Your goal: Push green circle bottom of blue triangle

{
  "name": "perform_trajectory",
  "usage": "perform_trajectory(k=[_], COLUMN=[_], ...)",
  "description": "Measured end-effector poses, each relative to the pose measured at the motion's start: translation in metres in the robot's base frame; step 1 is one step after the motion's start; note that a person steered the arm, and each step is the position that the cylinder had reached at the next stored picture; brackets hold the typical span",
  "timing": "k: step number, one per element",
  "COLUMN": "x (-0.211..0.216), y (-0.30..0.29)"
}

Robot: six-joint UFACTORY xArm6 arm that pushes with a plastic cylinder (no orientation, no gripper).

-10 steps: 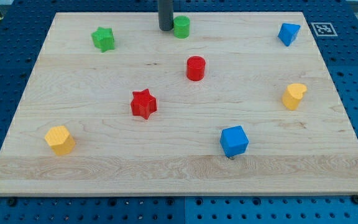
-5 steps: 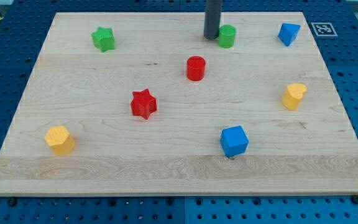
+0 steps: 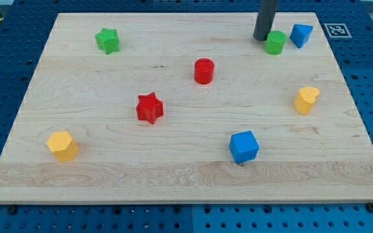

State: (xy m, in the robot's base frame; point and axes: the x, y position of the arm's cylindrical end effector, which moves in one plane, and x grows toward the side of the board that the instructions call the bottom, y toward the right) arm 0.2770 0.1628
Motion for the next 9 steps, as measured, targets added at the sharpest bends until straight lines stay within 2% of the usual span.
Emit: perform_trajectory(k=[3, 5, 7, 9], x=[0.024, 0.028, 0.052, 0.053], y=[0.024, 0.012, 0.024, 0.033])
